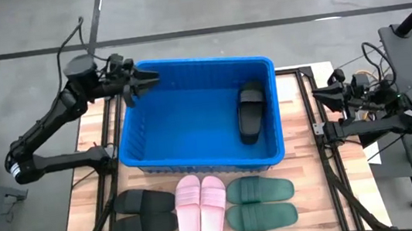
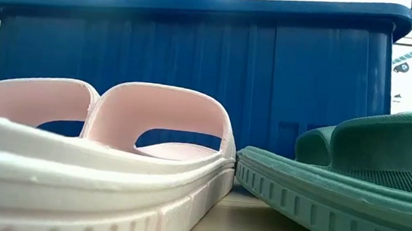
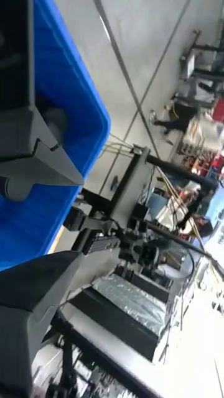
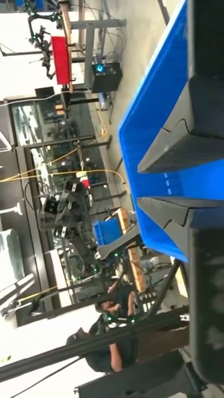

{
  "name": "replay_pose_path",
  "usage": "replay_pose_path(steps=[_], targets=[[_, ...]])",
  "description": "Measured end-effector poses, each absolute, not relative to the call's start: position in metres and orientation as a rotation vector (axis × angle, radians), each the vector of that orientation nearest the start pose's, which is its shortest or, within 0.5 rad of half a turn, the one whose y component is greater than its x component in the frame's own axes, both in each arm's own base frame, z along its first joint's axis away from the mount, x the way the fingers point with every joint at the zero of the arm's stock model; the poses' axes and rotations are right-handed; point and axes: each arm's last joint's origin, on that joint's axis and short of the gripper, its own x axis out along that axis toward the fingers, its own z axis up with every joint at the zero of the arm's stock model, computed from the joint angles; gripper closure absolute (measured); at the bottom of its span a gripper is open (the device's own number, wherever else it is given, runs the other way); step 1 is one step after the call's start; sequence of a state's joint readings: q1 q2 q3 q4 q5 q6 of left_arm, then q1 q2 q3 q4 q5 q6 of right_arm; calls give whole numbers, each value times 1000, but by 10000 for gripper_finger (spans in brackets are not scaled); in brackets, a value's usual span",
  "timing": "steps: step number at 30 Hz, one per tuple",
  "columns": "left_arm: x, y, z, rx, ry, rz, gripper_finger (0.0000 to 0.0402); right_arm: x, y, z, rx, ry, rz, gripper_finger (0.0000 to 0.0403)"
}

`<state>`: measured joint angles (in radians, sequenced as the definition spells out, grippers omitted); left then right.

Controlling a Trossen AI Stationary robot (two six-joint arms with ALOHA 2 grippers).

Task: Pick and place slides into bin
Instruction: Adjust the blue bin

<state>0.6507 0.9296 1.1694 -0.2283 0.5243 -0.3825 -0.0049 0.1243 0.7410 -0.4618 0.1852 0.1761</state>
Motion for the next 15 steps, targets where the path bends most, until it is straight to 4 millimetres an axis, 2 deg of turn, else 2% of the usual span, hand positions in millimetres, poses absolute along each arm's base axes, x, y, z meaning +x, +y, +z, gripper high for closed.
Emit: replay_pose_path(steps=[4,8,12,15], targets=[[141,89,437,-309,-54,124,256,18,-5,341,174,-161,-178,345],[125,80,438,-263,-31,167,316,19,-5,339,160,-143,-180,355],[106,73,430,-294,32,394,385,19,-5,337,163,-116,-182,359],[96,72,420,-406,69,623,393,20,-5,335,163,-107,-182,358]])
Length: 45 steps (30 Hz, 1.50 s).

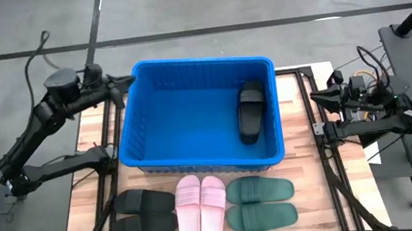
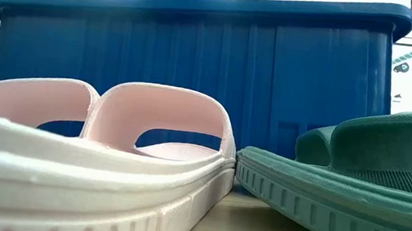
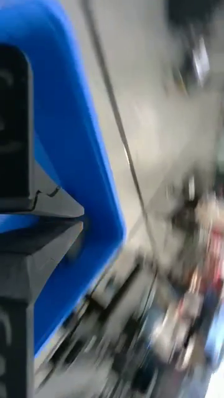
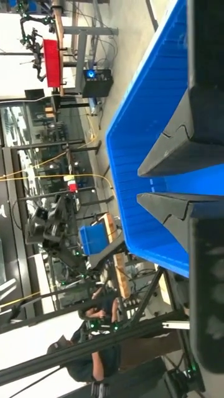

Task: Pick and place slides into bin
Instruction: Adjust the blue bin

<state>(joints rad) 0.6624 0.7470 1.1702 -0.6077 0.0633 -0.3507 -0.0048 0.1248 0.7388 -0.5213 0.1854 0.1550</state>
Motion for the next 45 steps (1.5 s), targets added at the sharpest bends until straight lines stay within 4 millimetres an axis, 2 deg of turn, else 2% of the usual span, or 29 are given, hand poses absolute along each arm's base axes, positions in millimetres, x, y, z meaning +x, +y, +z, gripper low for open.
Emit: replay_pose_path(steps=[5,14,22,28,36,41,45], targets=[[87,75,400,-635,136,918,387,20,-5,335,164,-105,-183,359],[92,79,361,-840,525,1085,386,20,-5,335,164,-105,-183,360],[97,84,345,-858,750,1165,386,20,-5,335,164,-100,-183,360],[94,84,335,-856,913,1295,386,20,-5,334,179,-99,-182,360],[106,86,326,-1014,1037,1131,386,20,-5,334,183,-99,-183,360],[110,87,313,-1055,1174,1096,386,20,-5,334,182,-97,-183,360],[113,85,304,-1153,1200,998,386,20,-5,331,180,-68,-185,360]])
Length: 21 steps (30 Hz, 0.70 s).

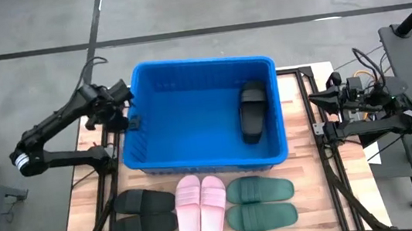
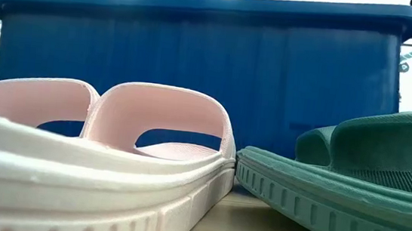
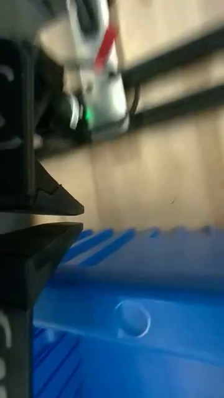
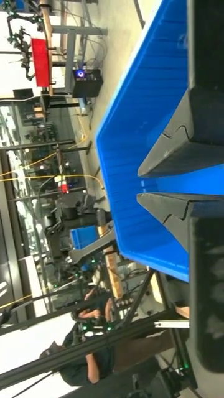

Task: Pick and place slides into bin
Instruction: Adjust the blue bin

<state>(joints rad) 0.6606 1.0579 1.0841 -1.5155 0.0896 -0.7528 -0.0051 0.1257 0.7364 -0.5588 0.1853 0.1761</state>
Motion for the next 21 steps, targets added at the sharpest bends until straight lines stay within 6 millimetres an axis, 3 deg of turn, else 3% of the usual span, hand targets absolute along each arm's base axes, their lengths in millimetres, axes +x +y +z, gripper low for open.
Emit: replay_pose_path(steps=[4,9,21], targets=[[126,91,304,-1185,1045,864,395,20,-5,330,179,-60,-186,360],[137,99,308,-1152,902,820,400,20,-5,330,181,-60,-186,360],[148,109,297,-1111,932,833,401,20,-5,330,187,-60,-186,360]])
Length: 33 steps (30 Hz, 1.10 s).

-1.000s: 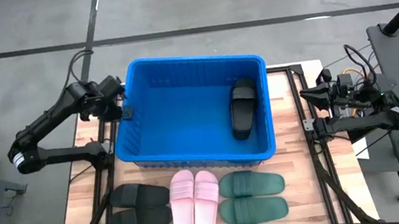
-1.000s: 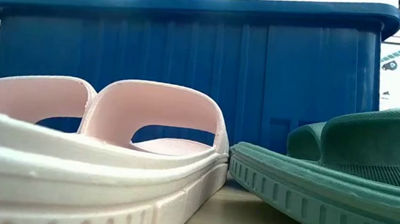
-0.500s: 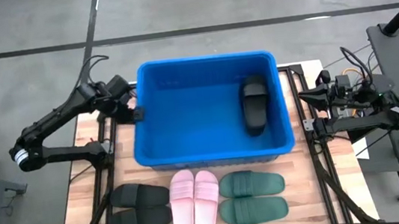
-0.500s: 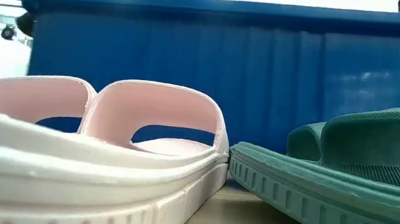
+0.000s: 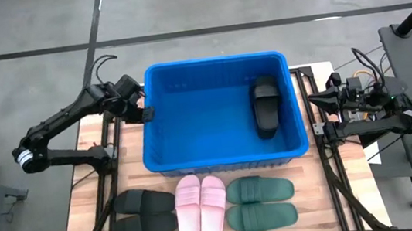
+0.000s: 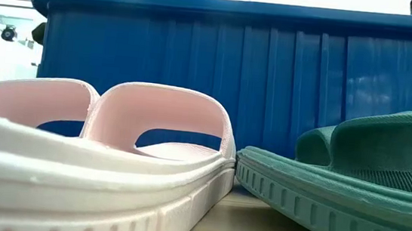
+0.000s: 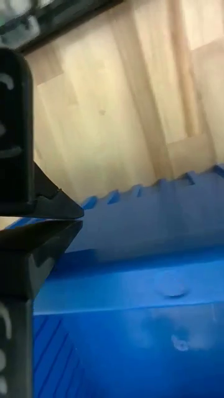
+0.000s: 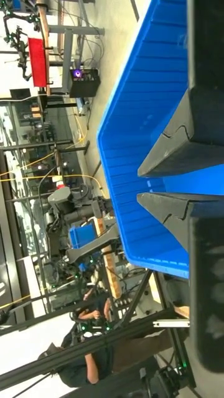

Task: Pick and place slides into bin
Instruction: Adjust the blue bin, then put the green slide into the blue bin

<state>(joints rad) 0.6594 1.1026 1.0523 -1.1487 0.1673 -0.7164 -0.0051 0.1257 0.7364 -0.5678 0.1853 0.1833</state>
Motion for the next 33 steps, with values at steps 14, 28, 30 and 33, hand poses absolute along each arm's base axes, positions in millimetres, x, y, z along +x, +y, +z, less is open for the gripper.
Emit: replay_pose_path(steps=[14,28,30,33], targets=[[164,121,292,-1035,897,788,401,20,-5,331,225,-66,-184,360],[106,83,353,-683,450,821,401,14,-5,338,180,-93,-186,360],[103,79,363,-645,337,764,401,14,-6,338,174,-92,-198,360],[102,74,383,-517,142,620,402,14,-6,338,175,-96,-212,360]])
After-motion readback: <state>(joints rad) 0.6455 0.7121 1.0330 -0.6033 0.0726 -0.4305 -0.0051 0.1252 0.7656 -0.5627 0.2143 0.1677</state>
